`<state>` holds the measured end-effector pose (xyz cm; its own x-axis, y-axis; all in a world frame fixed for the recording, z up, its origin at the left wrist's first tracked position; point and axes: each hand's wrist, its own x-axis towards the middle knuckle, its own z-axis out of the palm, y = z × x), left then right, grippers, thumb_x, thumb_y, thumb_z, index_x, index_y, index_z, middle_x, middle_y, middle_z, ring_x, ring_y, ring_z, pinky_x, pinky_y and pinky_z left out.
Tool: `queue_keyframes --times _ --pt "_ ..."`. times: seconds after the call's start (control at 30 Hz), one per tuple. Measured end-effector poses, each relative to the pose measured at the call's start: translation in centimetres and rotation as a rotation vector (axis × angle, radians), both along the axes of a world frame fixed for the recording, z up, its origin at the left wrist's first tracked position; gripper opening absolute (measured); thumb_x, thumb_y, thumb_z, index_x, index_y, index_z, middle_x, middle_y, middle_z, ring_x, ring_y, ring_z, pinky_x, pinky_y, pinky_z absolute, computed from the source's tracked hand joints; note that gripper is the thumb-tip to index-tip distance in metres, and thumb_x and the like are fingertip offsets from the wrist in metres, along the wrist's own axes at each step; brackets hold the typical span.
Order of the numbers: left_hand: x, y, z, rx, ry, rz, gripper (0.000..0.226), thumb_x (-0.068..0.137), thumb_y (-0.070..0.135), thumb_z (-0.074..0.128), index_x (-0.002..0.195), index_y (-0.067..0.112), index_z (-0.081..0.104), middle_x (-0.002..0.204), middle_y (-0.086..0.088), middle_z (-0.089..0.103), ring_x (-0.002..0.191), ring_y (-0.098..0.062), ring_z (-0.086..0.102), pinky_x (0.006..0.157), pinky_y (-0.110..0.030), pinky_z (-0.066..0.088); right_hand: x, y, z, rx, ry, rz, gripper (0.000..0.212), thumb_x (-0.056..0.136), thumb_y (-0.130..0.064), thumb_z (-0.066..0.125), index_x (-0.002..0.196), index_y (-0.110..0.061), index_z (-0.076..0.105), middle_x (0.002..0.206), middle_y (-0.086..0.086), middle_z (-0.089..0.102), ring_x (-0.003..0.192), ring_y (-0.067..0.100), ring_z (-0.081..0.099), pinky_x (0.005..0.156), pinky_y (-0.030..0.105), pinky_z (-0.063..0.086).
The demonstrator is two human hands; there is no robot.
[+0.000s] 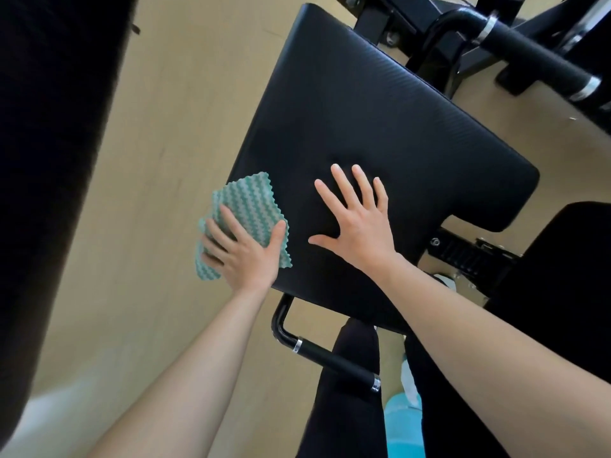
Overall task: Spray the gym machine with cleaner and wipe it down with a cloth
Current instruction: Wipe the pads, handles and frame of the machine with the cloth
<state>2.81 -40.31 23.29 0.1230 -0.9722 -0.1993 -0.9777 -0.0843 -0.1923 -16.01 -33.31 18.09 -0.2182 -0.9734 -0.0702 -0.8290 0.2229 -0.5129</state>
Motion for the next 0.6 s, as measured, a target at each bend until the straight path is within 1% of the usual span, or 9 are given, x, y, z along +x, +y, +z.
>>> queue_keyframes --times 0.07,0.1,0.23,0.3,0.37,0.43,0.5,0.53,0.6 --pt "-1.0 -0.2 0.2 0.053 0.016 0.049 0.122 0.076 0.095 0.026 0.164 0.016 -0.007 0.169 -0.024 0.003 0.153 -0.051 0.006 0.120 -0.070 0.012 0.0 0.1 -0.1 -0.010 0.013 -0.003 0.102 0.080 -0.076 0.065 0.162 -0.031 0.025 0.172 0.004 0.014 0.159 0.035 0.009 0.126 0.058 0.009" --pt "-1.6 -0.8 0.3 0.056 0.014 0.035 0.122 0.077 0.095 0.028 0.164 0.018 -0.008 0.169 -0.022 0.004 0.154 -0.050 0.006 0.120 -0.070 0.013 0.0 0.1 -0.2 -0.015 0.017 -0.005 0.101 0.081 -0.076 0.064 0.162 -0.031 0.025 0.172 0.004 0.016 0.158 0.035 0.010 0.126 0.058 0.010" --pt "-2.0 -4.4 0.9 0.019 0.063 -0.087 0.121 0.071 0.101 0.033 0.163 0.028 0.003 0.166 -0.012 0.024 0.149 -0.042 0.028 0.116 -0.063 0.028 0.2 0.5 -0.4 -0.033 0.013 -0.021 0.097 0.084 -0.076 0.060 0.162 -0.031 0.027 0.171 0.006 0.019 0.157 0.037 0.013 0.126 0.058 0.010" --pt "-1.3 -5.2 1.3 0.011 0.133 -0.050 0.117 0.070 0.101 0.036 0.162 0.032 0.011 0.164 -0.006 0.032 0.147 -0.037 0.035 0.116 -0.058 0.030 0.3 0.6 -0.4 -0.021 0.013 -0.020 0.095 0.085 -0.077 0.057 0.162 -0.031 0.026 0.171 0.006 0.018 0.158 0.037 0.012 0.127 0.058 0.009" --pt "-0.3 -4.7 1.5 0.008 0.178 0.038 0.113 0.072 0.100 0.037 0.162 0.034 0.016 0.165 -0.003 0.031 0.150 -0.033 0.032 0.119 -0.057 0.026 0.4 0.7 -0.4 0.002 0.010 -0.024 0.094 0.087 -0.076 0.055 0.163 -0.031 0.024 0.172 0.005 0.016 0.158 0.036 0.010 0.127 0.058 0.007" --pt "1.2 -2.9 1.5 0.010 0.215 0.144 0.111 0.075 0.097 0.039 0.162 0.033 0.013 0.169 -0.003 0.023 0.155 -0.031 0.020 0.122 -0.059 0.020 0.6 0.9 -0.3 0.014 -0.004 -0.036 0.093 0.088 -0.075 0.056 0.163 -0.031 0.023 0.172 0.005 0.015 0.158 0.036 0.010 0.127 0.058 0.007" --pt "2.3 -0.4 1.5 0.016 0.318 0.249 0.111 0.079 0.090 0.048 0.163 0.032 0.006 0.172 -0.003 0.007 0.158 -0.031 0.008 0.120 -0.060 0.027 1.0 1.0 -0.1 0.031 -0.013 -0.056 0.091 0.089 -0.073 0.056 0.163 -0.031 0.022 0.172 0.005 0.014 0.158 0.036 0.008 0.127 0.059 0.007" --pt "2.6 1.0 1.5 0.017 0.379 0.284 0.112 0.082 0.084 0.054 0.164 0.029 0.002 0.173 -0.004 -0.004 0.158 -0.032 0.009 0.118 -0.057 0.034 1.2 1.1 0.0 0.050 -0.013 -0.062 0.090 0.090 -0.073 0.055 0.163 -0.032 0.021 0.172 0.005 0.012 0.158 0.036 0.007 0.127 0.059 0.007" --pt "2.1 3.9 1.4 0.052 0.450 0.279 0.116 0.087 0.071 0.063 0.165 0.022 -0.007 0.170 -0.009 -0.024 0.156 -0.037 0.022 0.112 -0.048 0.045 1.8 1.3 0.2 0.084 -0.017 -0.072 0.089 0.092 -0.071 0.054 0.163 -0.032 0.018 0.173 0.004 0.009 0.159 0.035 0.005 0.127 0.059 0.006"
